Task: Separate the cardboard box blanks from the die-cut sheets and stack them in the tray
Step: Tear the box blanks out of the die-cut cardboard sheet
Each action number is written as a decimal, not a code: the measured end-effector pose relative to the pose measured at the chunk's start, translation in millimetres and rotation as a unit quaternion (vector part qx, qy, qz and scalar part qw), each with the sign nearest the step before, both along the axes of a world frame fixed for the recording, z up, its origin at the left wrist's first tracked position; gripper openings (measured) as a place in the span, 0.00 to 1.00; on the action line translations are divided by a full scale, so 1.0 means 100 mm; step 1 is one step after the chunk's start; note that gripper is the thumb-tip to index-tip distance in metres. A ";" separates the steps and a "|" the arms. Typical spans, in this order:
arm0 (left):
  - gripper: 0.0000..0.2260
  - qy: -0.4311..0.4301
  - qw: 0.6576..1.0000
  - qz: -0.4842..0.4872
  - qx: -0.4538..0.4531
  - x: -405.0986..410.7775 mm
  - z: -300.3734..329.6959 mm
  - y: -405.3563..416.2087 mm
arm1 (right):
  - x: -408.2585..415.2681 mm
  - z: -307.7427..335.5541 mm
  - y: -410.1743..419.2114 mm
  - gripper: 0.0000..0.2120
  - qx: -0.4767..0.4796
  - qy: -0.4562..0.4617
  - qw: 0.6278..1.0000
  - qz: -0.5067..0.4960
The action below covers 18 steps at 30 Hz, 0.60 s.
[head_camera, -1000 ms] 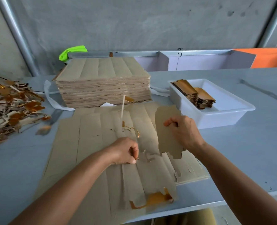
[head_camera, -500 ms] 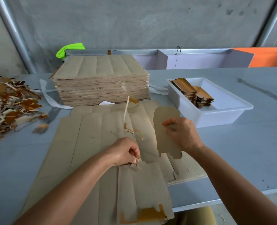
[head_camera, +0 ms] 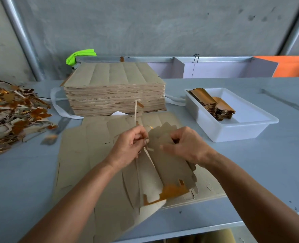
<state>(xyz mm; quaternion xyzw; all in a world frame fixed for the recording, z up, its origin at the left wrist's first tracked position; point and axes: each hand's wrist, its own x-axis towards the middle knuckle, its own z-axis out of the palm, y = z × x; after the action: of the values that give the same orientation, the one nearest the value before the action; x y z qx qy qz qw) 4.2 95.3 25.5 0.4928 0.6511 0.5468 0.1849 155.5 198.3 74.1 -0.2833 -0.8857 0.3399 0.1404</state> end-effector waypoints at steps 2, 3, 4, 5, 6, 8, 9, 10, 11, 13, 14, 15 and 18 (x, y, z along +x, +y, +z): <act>0.06 0.011 1.000 0.021 0.005 0.01 -0.02 0.00 | -0.03 -0.07 0.03 0.13 0.042 0.009 0.997 -0.057; 0.04 0.021 1.000 0.022 -0.006 0.02 -0.02 0.00 | -0.02 -0.10 0.05 0.12 0.022 0.033 0.995 -0.094; 0.07 0.035 0.999 0.018 -0.033 0.03 -0.01 -0.01 | -0.01 -0.12 0.07 0.12 -0.013 0.061 0.990 -0.128; 0.16 0.048 0.996 0.002 -0.074 0.04 0.00 -0.03 | 0.00 -0.13 0.08 0.12 -0.046 0.089 0.982 -0.160; 0.24 0.064 0.990 -0.018 -0.122 0.05 0.01 -0.04 | 0.00 -0.14 0.10 0.12 -0.066 0.106 0.975 -0.184; 0.31 0.149 0.966 -0.051 -0.207 0.08 0.04 -0.04 | 0.01 -0.16 0.12 0.14 -0.086 0.127 0.964 -0.216; 0.30 0.211 0.947 -0.068 -0.234 0.09 0.05 -0.05 | 0.01 -0.16 0.13 0.14 -0.093 0.136 0.959 -0.230; 0.28 0.263 0.928 -0.087 -0.249 0.11 0.06 -0.05 | 0.01 -0.18 0.15 0.14 -0.096 0.146 0.954 -0.243; 0.26 0.294 0.915 -0.108 -0.254 0.12 0.06 -0.06 | 0.02 -0.18 0.16 0.14 -0.099 0.157 0.949 -0.253; 0.24 0.309 0.904 -0.139 -0.261 0.13 0.04 -0.11 | 0.03 -0.21 0.20 0.14 -0.103 0.167 0.944 -0.264; 0.24 0.314 0.901 -0.144 -0.262 0.13 0.04 -0.13 | 0.04 -0.22 0.23 0.14 -0.106 0.172 0.942 -0.267; 0.24 0.328 0.896 -0.141 -0.263 0.12 0.03 -0.16 | 0.05 -0.24 0.26 0.14 -0.112 0.179 0.939 -0.273; 0.22 0.353 0.886 -0.133 -0.271 0.07 -0.01 -0.20 | 0.10 -0.26 0.34 0.09 -0.129 0.201 0.926 -0.291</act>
<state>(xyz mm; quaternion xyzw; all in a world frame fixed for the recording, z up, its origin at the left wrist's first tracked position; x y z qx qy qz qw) 10.8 75.1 24.2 0.6661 0.7243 0.1093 0.1405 165.3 232.5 47.7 -0.4698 -0.6662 0.4450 0.3708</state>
